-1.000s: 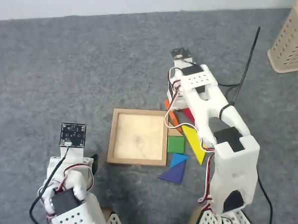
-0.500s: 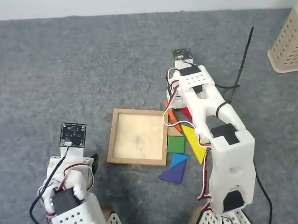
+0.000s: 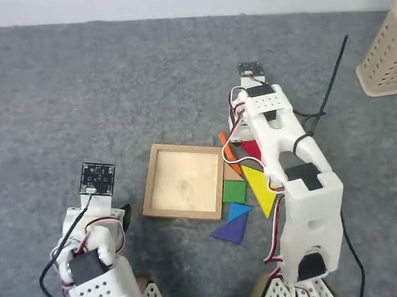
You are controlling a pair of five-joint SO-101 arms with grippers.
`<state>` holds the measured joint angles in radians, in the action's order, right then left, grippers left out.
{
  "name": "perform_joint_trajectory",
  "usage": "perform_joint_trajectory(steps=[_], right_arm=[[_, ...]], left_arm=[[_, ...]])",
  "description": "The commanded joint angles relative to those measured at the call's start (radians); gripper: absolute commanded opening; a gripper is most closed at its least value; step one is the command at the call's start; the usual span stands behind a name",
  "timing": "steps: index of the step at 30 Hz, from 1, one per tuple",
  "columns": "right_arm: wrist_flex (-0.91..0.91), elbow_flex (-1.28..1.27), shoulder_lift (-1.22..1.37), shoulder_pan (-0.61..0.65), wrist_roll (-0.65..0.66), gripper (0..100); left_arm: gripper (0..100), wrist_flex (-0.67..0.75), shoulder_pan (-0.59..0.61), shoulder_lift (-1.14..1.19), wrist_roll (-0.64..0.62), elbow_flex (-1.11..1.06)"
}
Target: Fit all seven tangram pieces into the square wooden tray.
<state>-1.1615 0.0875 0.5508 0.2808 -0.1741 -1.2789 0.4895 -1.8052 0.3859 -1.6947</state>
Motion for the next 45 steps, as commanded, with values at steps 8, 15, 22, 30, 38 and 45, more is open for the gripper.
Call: perform_joint_trajectory(steps=[8,15,22,30,38,45], right_arm=[[-0.101,0.015,-0.289,-0.004,0.147,10.8],[-0.154,0.015,-0.412,0.140,0.279,10.8],[-0.166,-0.006,-0.426,0.386,0.522,10.8],[-0.137,-0.006,-0.283,0.506,0.667,10.8],[-0.096,-0.006,-0.203,0.506,0.698,11.9],[-0.101,-0.006,-0.200,0.504,0.715,26.6]], left_arm=[[28,-0.005,0.003,-0.015,0.009,0.008],[28,-0.005,0.003,-0.015,0.009,0.008],[28,-0.005,0.003,-0.015,0.009,0.008],[28,-0.005,0.003,-0.015,0.009,0.008],[28,-0.005,0.003,-0.015,0.009,0.008],[28,-0.005,0.003,-0.015,0.009,0.008]])
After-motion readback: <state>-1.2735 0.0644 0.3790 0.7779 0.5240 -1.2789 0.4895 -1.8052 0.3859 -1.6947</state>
